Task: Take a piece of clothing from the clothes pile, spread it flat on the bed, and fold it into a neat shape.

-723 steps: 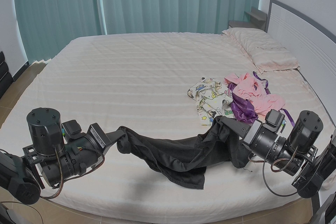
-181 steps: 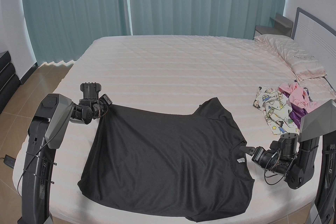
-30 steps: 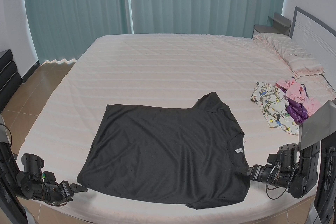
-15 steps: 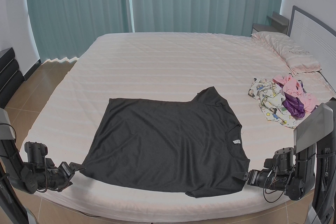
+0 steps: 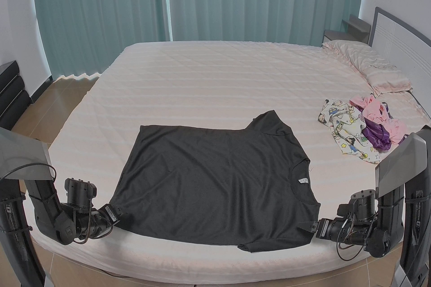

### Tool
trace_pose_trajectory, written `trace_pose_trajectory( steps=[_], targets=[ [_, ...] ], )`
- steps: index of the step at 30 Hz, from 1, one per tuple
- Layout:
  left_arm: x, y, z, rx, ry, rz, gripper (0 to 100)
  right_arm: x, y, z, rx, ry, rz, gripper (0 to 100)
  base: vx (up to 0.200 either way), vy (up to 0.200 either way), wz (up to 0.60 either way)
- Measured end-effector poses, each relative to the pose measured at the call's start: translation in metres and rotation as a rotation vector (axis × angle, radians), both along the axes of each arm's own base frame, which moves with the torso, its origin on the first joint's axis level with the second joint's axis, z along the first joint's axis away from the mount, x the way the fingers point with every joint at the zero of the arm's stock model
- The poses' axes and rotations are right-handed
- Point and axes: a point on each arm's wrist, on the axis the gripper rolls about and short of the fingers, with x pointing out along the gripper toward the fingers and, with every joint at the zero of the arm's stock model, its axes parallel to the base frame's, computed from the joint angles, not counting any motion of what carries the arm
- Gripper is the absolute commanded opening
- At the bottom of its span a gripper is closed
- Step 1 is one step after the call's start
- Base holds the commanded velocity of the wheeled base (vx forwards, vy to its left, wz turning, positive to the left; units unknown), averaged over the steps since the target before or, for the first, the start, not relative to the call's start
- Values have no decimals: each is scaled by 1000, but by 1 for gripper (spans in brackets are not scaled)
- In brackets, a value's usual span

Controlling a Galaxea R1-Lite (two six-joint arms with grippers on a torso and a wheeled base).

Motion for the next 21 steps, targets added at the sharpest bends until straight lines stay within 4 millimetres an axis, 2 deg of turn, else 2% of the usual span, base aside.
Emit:
trace_pose_trajectory(
  steps=[5, 6, 14, 18, 19, 21],
  targets=[
    [7, -2, -8, 14, 11, 4, 100, 0, 0, 0, 0, -1, 2, 100, 0, 0, 0],
    [8, -2, -10, 17, 13, 6, 0, 0, 0, 0, 1, -1, 1, 100, 0, 0, 0],
    [23, -1, -17, -22, -6, 80, 0, 0, 1, 0, 3, 2, 8, 100, 0, 0, 0],
    [28, -2, -13, -46, -69, 99, 0, 1, 3, -1, 5, 0, 13, 100, 0, 0, 0],
    [29, -2, -11, -51, -88, 102, 0, 2, 4, -2, 7, -2, 16, 0, 0, 0, 0],
    [27, -2, -10, -58, -102, 109, 0, 5, 7, -4, 9, -11, 23, 0, 0, 0, 0]
  ],
)
